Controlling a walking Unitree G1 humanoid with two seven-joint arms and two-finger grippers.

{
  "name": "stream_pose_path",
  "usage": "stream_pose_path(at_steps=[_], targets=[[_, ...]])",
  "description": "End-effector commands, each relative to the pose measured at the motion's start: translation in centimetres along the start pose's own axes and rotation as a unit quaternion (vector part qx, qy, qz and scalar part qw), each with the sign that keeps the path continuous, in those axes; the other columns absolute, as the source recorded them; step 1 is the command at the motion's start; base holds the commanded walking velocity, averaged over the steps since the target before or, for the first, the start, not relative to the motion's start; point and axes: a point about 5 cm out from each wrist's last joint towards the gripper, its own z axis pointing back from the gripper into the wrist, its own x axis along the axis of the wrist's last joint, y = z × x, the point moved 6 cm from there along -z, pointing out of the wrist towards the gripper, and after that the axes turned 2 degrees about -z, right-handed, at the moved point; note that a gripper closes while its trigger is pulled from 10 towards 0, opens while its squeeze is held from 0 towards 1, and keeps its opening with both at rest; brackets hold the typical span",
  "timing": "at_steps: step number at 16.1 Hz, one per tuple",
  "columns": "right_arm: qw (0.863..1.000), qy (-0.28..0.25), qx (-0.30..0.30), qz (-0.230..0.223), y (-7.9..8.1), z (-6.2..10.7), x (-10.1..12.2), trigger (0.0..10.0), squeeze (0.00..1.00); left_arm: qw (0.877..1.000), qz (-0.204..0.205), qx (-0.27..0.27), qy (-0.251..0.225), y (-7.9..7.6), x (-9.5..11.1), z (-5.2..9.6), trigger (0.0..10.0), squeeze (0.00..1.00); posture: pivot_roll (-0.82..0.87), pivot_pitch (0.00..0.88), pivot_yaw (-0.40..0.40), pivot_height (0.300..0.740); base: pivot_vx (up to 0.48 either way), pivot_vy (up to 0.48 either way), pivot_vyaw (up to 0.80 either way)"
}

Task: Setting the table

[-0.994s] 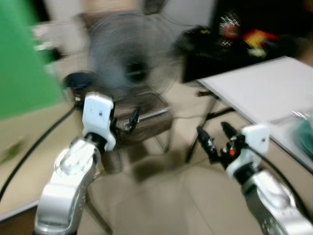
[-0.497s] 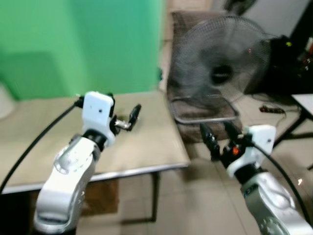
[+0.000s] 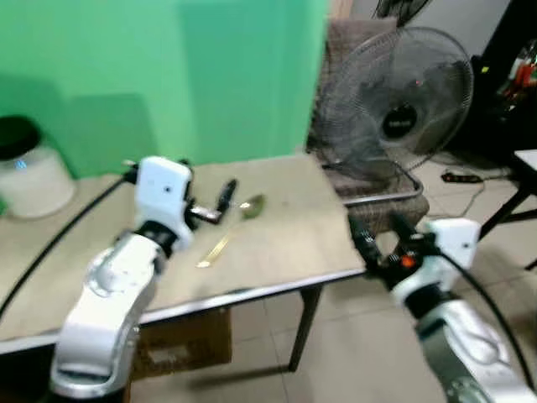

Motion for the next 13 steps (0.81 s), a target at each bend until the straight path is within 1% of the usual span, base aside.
stream_pose_path(at_steps=[1,4,6,7,9,12,13], targets=[[1.000,-0.014,-0.007,0.005,-0.33,0.21,0.80,10.0,0.00,1.000,0.003,-0.007,0.002,-0.28,-0.05,-0.22,10.0,0.37,-0.12,0.000,-0.017,0.740,0.000,0.315,0.00],[1.000,-0.018,-0.016,0.001,-0.47,0.44,0.87,10.0,0.00,1.000,0.001,-0.011,0.004,-0.28,-0.17,-0.26,10.0,0.37,-0.12,0.000,-0.016,0.740,0.000,0.317,-0.80],[1.000,-0.020,-0.020,-0.004,-0.43,0.54,0.90,10.0,0.00,1.000,-0.005,-0.016,0.003,-0.30,-0.09,-0.32,10.0,0.38,-0.12,0.000,-0.012,0.740,0.000,0.000,-0.80],[1.000,-0.021,-0.023,-0.005,-0.41,0.58,0.92,10.0,0.00,1.000,-0.010,-0.022,0.002,-0.41,-0.07,-0.41,10.0,0.41,-0.12,0.000,-0.007,0.740,0.000,0.000,-0.80],[0.999,-0.023,-0.028,-0.007,-0.47,0.69,0.94,10.0,0.00,0.999,-0.026,-0.022,0.004,-0.37,-0.15,-0.72,10.0,0.43,-0.12,0.000,-0.003,0.740,0.000,-0.480,-0.80],[0.999,-0.026,-0.035,-0.007,-0.60,0.88,1.01,10.0,0.00,0.999,-0.023,-0.025,0.003,-0.53,-0.12,-1.05,10.0,0.42,-0.13,0.000,0.002,0.740,0.000,-0.480,-0.80],[0.999,-0.024,-0.035,-0.005,-0.61,0.88,1.00,10.0,0.00,0.999,-0.019,-0.025,0.007,-0.54,-0.31,-1.12,10.0,0.40,-0.13,0.000,0.002,0.740,0.000,0.000,-0.78]])
